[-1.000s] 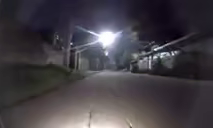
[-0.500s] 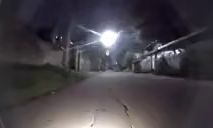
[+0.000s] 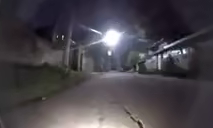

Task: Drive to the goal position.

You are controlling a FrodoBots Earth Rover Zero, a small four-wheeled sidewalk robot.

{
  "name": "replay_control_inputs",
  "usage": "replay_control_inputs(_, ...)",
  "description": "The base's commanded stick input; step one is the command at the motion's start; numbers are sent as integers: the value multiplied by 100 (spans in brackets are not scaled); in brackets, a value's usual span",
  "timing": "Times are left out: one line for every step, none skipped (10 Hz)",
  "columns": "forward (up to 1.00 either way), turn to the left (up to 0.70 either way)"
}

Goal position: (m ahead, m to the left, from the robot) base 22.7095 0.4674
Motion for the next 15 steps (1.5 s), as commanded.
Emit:
replay_control_inputs(100, -7)
replay_control_inputs(100, 0)
replay_control_inputs(100, 0)
replay_control_inputs(100, 0)
replay_control_inputs(100, 0)
replay_control_inputs(99, 0)
replay_control_inputs(100, 0)
replay_control_inputs(100, 0)
replay_control_inputs(99, 0)
replay_control_inputs(100, 0)
replay_control_inputs(100, 0)
replay_control_inputs(100, 0)
replay_control_inputs(100, 0)
replay_control_inputs(100, 0)
replay_control_inputs(100, 0)
